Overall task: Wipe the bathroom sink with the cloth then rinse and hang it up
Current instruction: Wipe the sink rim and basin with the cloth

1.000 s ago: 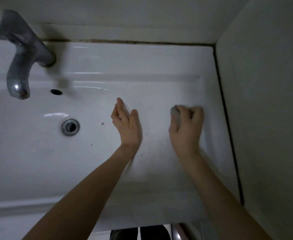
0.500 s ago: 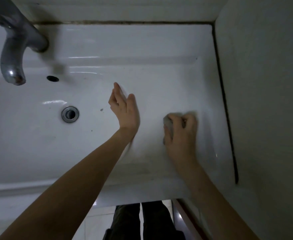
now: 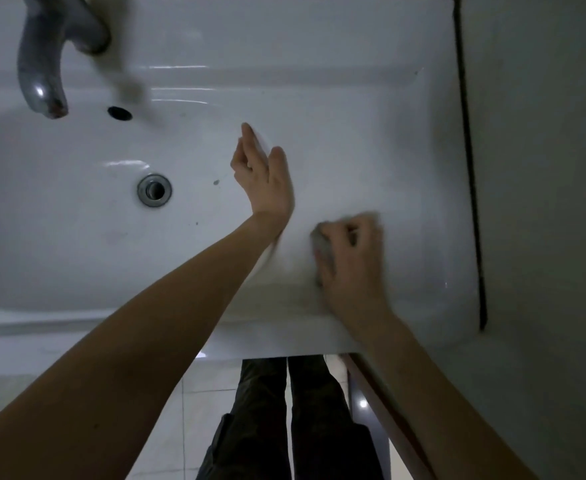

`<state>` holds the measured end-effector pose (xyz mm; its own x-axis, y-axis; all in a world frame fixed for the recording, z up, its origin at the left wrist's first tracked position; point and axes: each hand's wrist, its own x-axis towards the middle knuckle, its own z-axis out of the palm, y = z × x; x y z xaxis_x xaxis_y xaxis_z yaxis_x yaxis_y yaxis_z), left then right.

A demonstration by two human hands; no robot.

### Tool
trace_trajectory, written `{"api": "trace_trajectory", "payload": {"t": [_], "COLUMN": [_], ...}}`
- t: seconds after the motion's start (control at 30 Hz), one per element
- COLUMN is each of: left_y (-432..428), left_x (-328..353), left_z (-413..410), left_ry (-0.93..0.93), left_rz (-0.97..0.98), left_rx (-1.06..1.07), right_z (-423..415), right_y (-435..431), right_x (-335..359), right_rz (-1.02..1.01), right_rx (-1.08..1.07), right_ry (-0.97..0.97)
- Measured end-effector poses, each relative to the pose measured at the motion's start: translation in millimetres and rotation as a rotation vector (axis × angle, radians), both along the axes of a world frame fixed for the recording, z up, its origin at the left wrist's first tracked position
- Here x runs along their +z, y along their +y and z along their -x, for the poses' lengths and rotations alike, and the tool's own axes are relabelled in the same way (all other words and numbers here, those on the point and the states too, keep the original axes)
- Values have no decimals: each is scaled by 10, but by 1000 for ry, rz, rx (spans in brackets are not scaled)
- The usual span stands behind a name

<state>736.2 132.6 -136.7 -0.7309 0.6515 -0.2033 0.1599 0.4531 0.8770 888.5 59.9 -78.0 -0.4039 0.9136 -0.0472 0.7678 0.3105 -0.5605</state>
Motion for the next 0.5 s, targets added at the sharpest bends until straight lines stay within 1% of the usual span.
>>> {"api": "trace_trajectory", "payload": {"t": [0.07,0.13,0.2,0.27,0.3,0.37,0.43,0.5], "left_y": [-29,-62,-179,-450,-647,-1135,-1679,-2212], "left_x": [59,168,336,537,644,867,1009,1048], "left_z": [-6,64,266,527,649,836,1005,1227], "left_ry": [29,-1,-29,-19,29,137,232,370], "left_rz": [27,77,145,237,263,278,328,408], "left_rx": [-43,-125,-269,-437,-509,-590,-632,-667], "right_z": [270,318,185,-26,-133,-349,-531,-633], "right_y": [-174,-188,-122,5,67,158,211,208], "right_x": [-4,46,144,250,292,301,278,242], "right_rz": [30,110,192,139,88,29,33,57], "right_rx": [103,120,67,-30,-54,-44,-9,2], "right_ry": [-3,75,216,269,253,160,32,-49]}}
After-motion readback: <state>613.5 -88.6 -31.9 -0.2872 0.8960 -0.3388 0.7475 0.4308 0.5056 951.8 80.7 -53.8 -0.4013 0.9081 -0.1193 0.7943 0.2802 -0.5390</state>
